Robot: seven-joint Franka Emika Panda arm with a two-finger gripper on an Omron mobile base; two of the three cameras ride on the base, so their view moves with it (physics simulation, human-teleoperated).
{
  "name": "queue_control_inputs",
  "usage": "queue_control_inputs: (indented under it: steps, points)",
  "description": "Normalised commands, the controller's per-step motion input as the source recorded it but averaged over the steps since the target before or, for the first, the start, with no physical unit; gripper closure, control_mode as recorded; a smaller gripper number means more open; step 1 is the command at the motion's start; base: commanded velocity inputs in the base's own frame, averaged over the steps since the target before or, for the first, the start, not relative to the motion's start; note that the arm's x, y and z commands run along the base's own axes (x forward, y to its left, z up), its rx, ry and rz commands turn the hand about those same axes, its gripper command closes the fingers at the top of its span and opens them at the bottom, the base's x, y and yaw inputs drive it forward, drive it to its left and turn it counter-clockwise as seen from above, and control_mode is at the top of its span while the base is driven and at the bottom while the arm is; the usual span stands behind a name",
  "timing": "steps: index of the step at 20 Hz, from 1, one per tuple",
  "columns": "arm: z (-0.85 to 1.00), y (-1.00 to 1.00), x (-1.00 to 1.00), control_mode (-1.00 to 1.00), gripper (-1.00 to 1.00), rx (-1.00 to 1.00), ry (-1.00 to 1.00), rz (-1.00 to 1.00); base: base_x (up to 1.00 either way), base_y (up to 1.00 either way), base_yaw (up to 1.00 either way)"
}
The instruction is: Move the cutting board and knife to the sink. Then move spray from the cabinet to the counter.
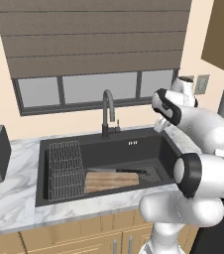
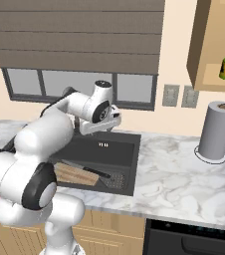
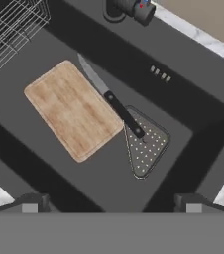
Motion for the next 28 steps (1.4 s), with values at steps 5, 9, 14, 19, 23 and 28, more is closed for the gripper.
queue_control_inputs:
  steps: [5, 9, 14, 19, 23, 28]
  points:
    - [0.63, 0.00, -0.79, -1.00, -1.00, 0.01, 0.00, -0.22, 0.00, 0.00, 0.00]
    - [0.53, 0.03, -0.72, -1.00, -1.00, 0.00, -0.01, -0.28, 0.00, 0.00, 0.00]
    - [0.30, 0.15, -0.26, -1.00, -1.00, -0.02, -0.01, -0.36, 0.00, 0.00, 0.00]
    - [0.15, 0.22, -0.23, -1.00, -1.00, -0.03, -0.04, -0.34, 0.00, 0.00, 0.00]
    - [0.56, 0.14, -0.94, -1.00, -1.00, 0.00, -0.26, -0.09, 0.00, 0.00, 0.00]
    - [0.62, 0.01, -0.96, -1.00, -1.00, 0.00, -0.25, 0.00, 0.00, 0.00, 0.00]
